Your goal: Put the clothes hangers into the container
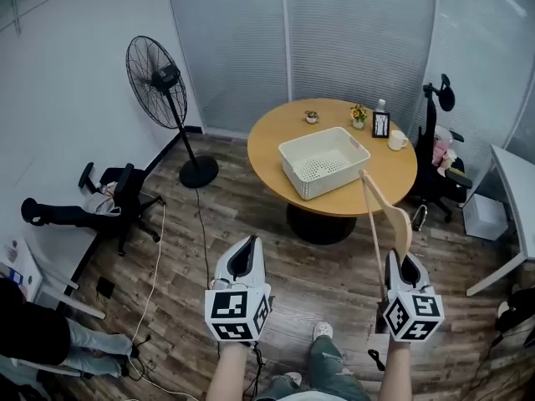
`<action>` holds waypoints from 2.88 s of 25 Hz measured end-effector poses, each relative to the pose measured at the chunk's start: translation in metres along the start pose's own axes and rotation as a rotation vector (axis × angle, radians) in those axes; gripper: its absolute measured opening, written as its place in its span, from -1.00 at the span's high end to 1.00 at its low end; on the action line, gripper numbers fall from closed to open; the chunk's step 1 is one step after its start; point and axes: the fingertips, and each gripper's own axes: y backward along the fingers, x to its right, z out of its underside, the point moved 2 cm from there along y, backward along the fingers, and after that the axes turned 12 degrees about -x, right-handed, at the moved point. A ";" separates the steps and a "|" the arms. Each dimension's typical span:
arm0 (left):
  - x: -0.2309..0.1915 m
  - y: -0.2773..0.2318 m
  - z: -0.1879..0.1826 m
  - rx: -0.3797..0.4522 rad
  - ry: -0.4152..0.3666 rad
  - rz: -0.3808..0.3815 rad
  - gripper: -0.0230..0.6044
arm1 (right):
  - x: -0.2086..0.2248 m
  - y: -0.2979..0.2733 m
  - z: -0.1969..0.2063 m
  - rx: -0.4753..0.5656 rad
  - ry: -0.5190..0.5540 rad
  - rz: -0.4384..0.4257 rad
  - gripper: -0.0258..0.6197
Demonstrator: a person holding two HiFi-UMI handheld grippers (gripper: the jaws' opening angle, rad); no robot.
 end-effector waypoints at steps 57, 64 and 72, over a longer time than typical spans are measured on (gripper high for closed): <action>-0.071 -0.408 -0.138 0.014 0.009 -0.082 0.92 | 0.093 -0.405 -0.199 0.036 0.054 -0.165 0.67; -0.087 -0.438 -0.140 0.003 0.011 -0.083 0.92 | 0.090 -0.437 -0.203 0.023 0.051 -0.179 0.67; -0.090 -0.450 -0.136 -0.012 0.024 -0.097 0.92 | 0.093 -0.452 -0.203 -0.005 0.064 -0.213 0.67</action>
